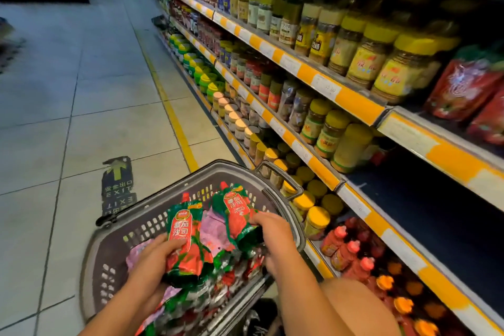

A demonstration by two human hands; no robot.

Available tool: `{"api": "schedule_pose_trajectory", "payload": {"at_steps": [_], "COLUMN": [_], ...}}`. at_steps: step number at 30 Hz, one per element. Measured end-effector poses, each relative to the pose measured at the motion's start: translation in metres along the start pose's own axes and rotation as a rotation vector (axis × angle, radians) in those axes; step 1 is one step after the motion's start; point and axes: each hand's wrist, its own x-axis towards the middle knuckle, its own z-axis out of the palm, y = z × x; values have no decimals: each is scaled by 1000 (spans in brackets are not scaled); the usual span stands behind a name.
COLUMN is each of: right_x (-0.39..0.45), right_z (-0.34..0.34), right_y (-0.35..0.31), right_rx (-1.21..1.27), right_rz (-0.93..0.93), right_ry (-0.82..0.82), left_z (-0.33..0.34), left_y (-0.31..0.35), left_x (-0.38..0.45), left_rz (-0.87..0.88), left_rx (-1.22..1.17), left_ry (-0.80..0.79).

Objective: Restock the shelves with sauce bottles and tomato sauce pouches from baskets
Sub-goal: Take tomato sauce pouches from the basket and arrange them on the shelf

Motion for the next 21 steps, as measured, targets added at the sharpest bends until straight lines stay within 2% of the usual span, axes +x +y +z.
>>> {"api": "schedule_pose_trajectory", "payload": {"at_steps": [7,17,21], "right_x": [-30,-116,-163], "right_z": [-46,-148,-218], "right_y": [-12,-12,-6], "right_rx": [352,534,580], "right_rz": [-130,-453,-481], "right_ry": [-66,-72,4], "left_z": [53,147,185], "left_y": [28,42,38], "left_x": [-36,-104,-136], "left_rz": [129,266,257], "left_rx": [21,105,129], "left_ry": [-158,-410,-550]}}
